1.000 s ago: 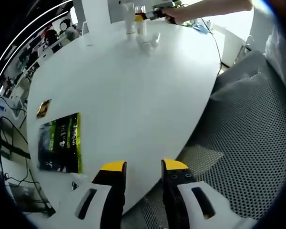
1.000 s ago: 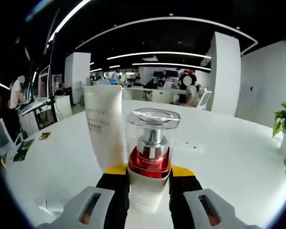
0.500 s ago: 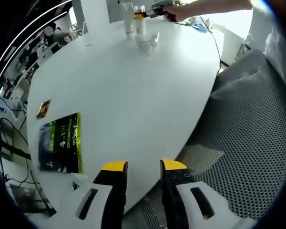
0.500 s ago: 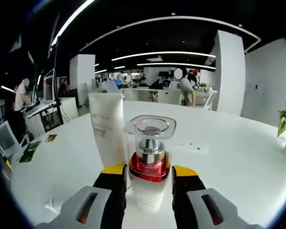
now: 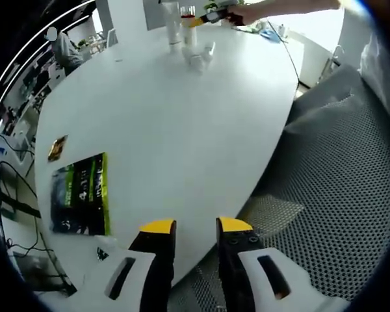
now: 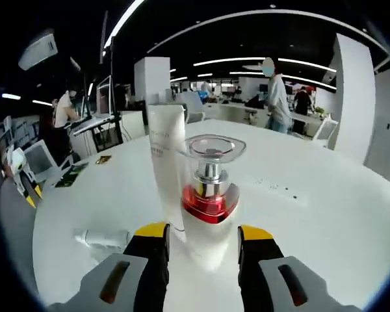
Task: Arrange the skincare products in the storage area until every visible bottle or jar stands upright without overlapping.
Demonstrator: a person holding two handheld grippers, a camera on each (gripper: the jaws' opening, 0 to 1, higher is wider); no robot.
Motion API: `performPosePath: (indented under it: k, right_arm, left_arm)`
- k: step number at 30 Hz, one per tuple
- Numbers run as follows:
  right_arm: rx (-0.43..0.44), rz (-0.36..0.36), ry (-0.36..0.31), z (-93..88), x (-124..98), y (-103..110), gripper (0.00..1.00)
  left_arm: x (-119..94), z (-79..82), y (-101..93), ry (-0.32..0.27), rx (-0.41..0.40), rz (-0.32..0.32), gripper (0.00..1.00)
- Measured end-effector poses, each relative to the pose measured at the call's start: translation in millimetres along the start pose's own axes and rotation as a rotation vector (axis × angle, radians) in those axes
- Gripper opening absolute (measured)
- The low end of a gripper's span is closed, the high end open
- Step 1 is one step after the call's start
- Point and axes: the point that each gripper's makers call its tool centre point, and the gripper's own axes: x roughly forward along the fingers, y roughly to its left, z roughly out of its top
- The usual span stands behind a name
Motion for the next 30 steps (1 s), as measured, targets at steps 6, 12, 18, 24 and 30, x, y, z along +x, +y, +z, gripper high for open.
performPosePath:
  k: [6,12,18,24,30]
  right_arm:
    - [-0.045,0.101,0.051,-2.2,6,6,0.31]
    - [-0.052,0.117,0.048,0.2,10,3,0.26]
    - [-0.047,0.117,0.045,0.9,12,3,0.26]
    - [-0.035,0.104,0.046,2.7,15,6,0.26]
    - [-0.015,0.087,0.042,3.6,19,6,0.26]
  left_arm:
    - [0,-1.1,0.0,0.006,-0.002,-0.002,0.19]
    - [1,-2.3,-0.2,0.011,-0.003,-0.003,0.18]
    - [1,-2.8,-0.9,0.014,-0.004,-0.006,0.17]
    - [0,-2.8,-1.1,0.015,-0.004,-0.007,0.16]
    - [0,-2.4,-1.4,0.012,-0.001,-0.008,0.16]
